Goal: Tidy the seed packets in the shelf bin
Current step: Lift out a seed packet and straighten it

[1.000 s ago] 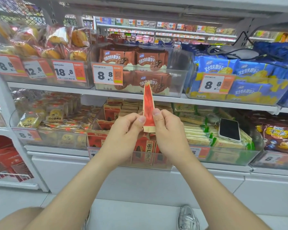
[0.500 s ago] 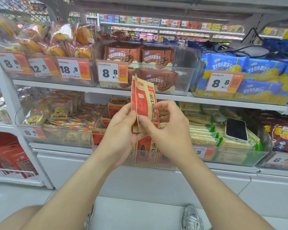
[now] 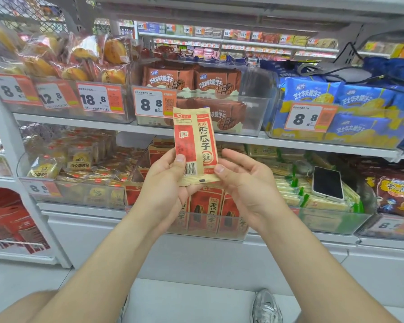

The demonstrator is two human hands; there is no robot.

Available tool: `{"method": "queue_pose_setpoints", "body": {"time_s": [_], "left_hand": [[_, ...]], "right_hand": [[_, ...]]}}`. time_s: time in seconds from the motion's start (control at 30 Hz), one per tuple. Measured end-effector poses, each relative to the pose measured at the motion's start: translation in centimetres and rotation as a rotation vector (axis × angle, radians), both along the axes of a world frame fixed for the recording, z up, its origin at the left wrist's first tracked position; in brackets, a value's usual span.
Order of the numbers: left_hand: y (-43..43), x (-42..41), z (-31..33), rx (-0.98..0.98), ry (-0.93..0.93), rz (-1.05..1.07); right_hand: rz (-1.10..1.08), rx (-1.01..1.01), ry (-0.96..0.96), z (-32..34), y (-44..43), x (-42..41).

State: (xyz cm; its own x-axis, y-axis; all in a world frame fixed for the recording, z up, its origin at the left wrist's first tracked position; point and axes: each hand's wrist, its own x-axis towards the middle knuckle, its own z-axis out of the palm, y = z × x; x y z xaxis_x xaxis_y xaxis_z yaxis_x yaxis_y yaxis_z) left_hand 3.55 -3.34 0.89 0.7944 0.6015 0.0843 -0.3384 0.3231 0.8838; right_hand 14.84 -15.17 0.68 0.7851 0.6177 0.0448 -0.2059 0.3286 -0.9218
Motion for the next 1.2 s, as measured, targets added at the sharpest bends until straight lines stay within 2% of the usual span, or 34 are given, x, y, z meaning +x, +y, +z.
{"method": "queue_pose_setpoints", "body": {"time_s": [0.17, 0.3, 0.4, 0.47, 0.73, 1.07, 1.13, 1.2], "left_hand": [[0.3, -0.2, 0.2, 0.028, 0.089, 0.029], [0.2, -0.1, 0.3, 0.131, 0.228, 0.180], [0.0, -0.1, -0.2, 0.223, 0.256, 0.244], [0.0, 0.0, -0.5, 0.262, 0.262, 0.270], [-1.4, 0.0, -0.8, 0.305, 0.343, 0.126], [-1.9, 1.0, -1.8, 0.160, 0.239, 0.186], [-1.9, 1.0, -1.9, 0.183, 0.211, 0.247], [-1.7, 1.1, -2.1, 0.313, 0.209, 0.295]], "right_hand": [[0.020, -0.068, -0.045, -0.2, -0.1, 0.2], [0.163, -0.273, -0.190, -0.4, -0.4, 0.5], [0.276, -0.440, -0.328, -0.4, -0.6, 0.2], [0.292, -0.491, -0.350, -0.2, -0.8, 0.0], [-0.066, -0.364, -0.269, -0.1, -0.3, -0.4], [-0.108, -0.342, -0.186, 0.1, -0.1, -0.9], [-0.136, -0.347, -0.196, 0.1, -0.1, -0.8], [-0.171, -0.361, -0.221, 0.1, -0.1, -0.8]]}}
